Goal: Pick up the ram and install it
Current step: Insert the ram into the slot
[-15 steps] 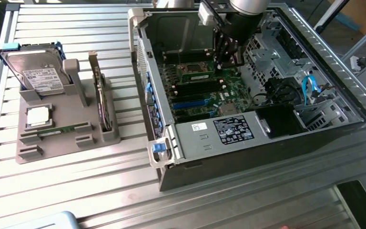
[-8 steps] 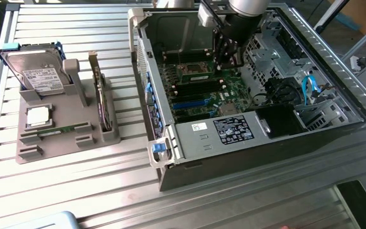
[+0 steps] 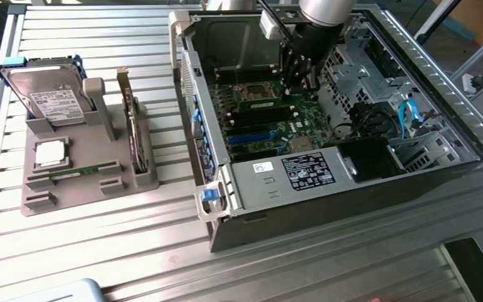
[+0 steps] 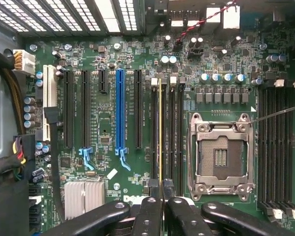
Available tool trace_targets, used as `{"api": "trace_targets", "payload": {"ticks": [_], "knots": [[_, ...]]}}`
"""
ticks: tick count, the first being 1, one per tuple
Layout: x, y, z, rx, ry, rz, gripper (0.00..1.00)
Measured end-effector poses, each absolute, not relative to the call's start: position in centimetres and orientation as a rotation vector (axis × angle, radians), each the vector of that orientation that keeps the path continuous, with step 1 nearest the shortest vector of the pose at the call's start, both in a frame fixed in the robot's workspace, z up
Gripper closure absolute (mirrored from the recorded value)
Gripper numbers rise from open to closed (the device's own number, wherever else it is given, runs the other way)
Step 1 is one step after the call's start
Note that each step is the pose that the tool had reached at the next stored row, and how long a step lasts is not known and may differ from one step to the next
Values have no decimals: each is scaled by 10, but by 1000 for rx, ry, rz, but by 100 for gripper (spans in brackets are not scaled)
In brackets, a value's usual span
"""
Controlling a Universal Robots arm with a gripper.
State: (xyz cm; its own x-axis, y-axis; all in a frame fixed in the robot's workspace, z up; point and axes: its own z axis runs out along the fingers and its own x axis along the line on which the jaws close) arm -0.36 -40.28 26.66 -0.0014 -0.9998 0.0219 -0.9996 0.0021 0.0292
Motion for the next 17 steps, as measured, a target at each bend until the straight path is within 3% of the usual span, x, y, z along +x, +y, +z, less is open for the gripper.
{"api": "trace_targets", "payload": {"ticks": [17], "knots": [[-4, -406, 258, 2194, -2198, -8, 88]]}}
